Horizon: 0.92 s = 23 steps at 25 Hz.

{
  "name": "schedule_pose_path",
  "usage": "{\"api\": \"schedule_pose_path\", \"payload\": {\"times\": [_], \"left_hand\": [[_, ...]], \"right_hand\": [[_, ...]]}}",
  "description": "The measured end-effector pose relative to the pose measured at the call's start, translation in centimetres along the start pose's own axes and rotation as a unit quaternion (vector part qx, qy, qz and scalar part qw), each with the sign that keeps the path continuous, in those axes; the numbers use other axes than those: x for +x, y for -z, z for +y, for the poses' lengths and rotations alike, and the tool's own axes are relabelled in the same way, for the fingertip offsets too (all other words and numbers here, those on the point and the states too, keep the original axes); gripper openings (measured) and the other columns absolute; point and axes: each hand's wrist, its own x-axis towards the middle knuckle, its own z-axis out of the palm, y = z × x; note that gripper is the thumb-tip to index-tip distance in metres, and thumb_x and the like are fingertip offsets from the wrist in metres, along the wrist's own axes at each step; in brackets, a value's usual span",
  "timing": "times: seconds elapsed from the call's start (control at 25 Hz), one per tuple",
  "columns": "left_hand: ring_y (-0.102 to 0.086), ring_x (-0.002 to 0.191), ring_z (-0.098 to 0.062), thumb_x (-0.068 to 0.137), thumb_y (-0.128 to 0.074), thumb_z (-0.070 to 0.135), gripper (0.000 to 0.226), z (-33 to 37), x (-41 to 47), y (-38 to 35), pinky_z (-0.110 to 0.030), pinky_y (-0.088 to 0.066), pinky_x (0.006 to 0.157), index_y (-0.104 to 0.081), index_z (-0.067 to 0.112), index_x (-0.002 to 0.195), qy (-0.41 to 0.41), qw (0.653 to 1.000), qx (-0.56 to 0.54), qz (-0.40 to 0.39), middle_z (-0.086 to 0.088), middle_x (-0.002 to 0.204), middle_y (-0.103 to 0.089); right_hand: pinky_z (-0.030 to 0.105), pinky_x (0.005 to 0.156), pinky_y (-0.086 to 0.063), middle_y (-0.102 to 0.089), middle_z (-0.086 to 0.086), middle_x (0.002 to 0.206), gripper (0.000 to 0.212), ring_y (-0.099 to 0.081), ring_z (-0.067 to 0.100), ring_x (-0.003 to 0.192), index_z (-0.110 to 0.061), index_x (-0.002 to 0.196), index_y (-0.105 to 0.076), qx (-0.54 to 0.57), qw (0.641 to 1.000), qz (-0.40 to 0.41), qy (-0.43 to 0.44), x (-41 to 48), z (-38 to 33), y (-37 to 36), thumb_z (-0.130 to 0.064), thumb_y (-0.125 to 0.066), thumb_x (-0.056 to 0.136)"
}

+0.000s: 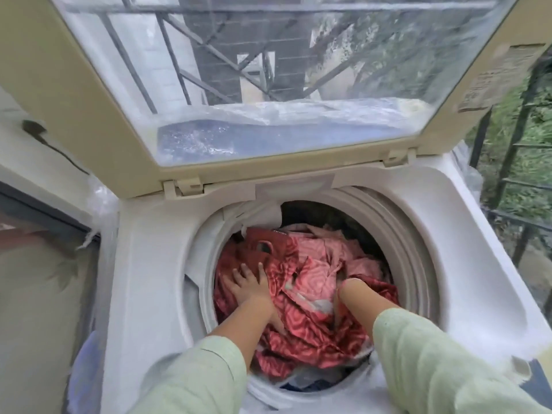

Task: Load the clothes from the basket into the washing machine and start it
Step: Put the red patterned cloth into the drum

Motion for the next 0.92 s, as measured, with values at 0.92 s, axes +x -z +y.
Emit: {"api": "schedule_pose_path", "payload": {"times": [0.92], "left_hand": [[-0.016,0.137,-0.048,0.080,-0.072,0.025,0.103,1.2,1.8,2.6,-0.075,-0.022,0.097,0.004,0.022,0.150,-0.023,0.997,-0.049,0.056,-0.017,0.155,-0.008]], "right_hand": [[0.079,0.097,-0.013,0.029,0.008,0.152,0.104,0.009,0.052,0.139,-0.028,0.147,0.019,-0.176,0.921,0.327,0.119,-3.8,-0.9,1.9,-0.041,-0.062,0.084]]}}
